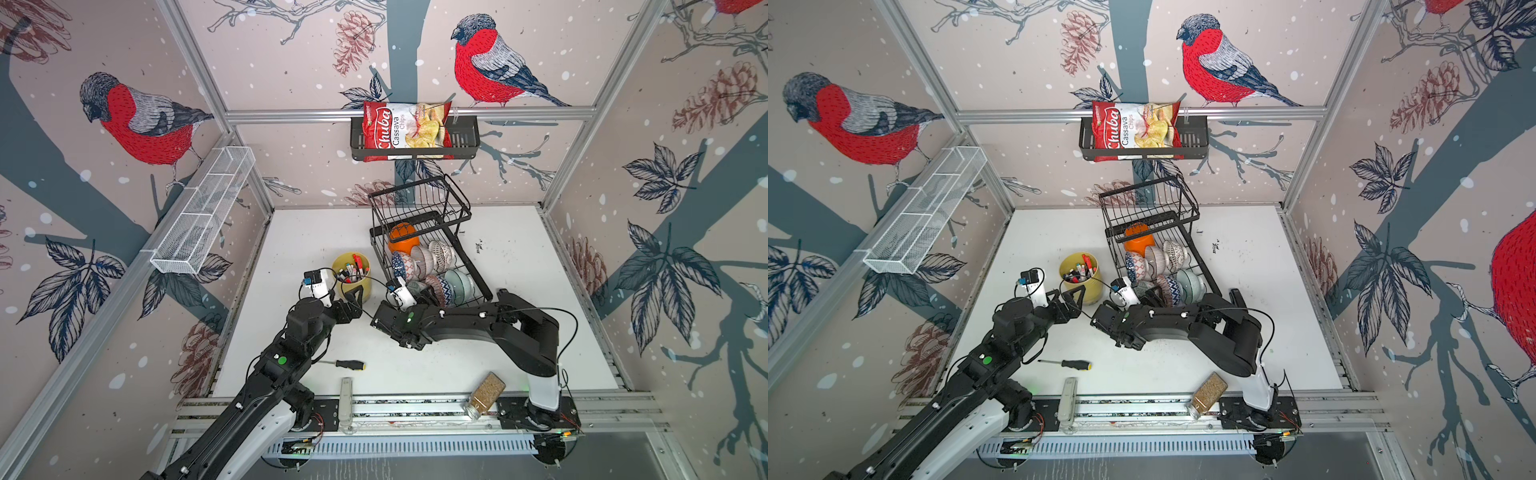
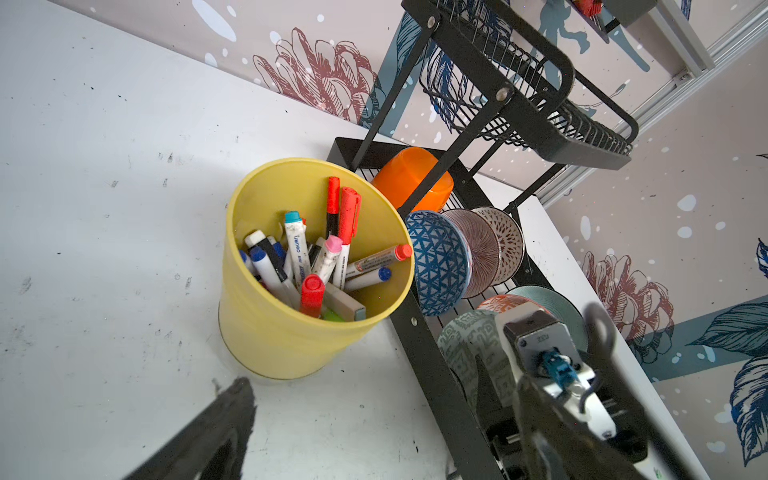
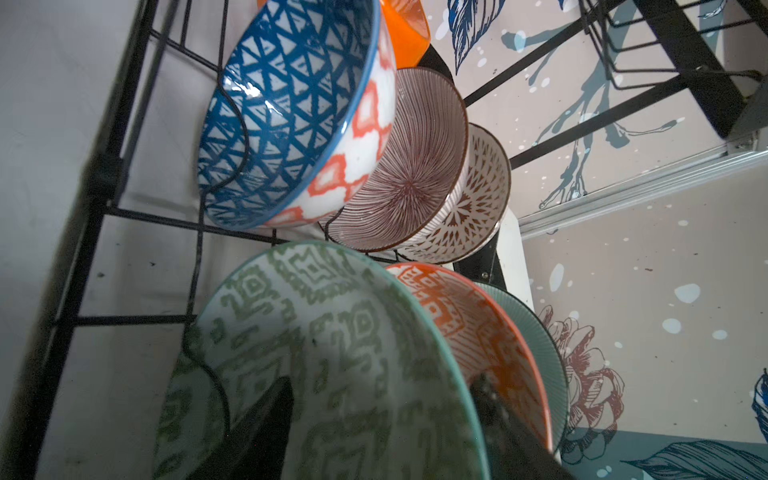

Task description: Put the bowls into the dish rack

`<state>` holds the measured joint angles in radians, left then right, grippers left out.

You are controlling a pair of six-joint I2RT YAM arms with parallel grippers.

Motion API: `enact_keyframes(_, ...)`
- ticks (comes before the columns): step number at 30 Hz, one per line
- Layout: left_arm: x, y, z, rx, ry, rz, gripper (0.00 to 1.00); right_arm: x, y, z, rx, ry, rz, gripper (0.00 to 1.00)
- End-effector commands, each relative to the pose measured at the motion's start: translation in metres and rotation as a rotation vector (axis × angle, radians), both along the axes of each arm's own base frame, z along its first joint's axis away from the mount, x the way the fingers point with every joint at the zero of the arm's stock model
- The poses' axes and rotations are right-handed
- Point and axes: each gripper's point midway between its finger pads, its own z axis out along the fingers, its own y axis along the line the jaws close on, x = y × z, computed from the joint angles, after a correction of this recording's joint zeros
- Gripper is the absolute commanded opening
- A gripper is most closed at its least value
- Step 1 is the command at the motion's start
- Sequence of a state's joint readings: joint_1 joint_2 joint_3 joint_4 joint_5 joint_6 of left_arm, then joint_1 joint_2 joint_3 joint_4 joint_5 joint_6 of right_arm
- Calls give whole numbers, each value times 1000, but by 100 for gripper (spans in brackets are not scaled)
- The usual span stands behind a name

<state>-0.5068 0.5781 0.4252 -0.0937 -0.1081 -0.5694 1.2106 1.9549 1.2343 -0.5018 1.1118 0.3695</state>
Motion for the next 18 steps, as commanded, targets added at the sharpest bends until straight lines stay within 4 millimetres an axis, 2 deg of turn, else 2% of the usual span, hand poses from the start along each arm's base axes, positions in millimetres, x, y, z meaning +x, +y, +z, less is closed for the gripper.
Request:
enact_keyframes(1, 1, 1, 2, -1, -9, 6, 96, 3, 2, 10, 61, 7, -4, 75)
enact_keyframes(7, 2, 1, 2, -2, -10, 8, 96, 5, 2, 24, 129, 11, 1, 78)
enact_keyframes(13, 4, 4, 2, 2, -8, 30, 96, 2, 16, 40, 239, 37, 69, 82)
enact_keyframes(18, 6, 13, 3, -1, -6, 88, 96, 4, 23, 67, 349, 18, 96, 86)
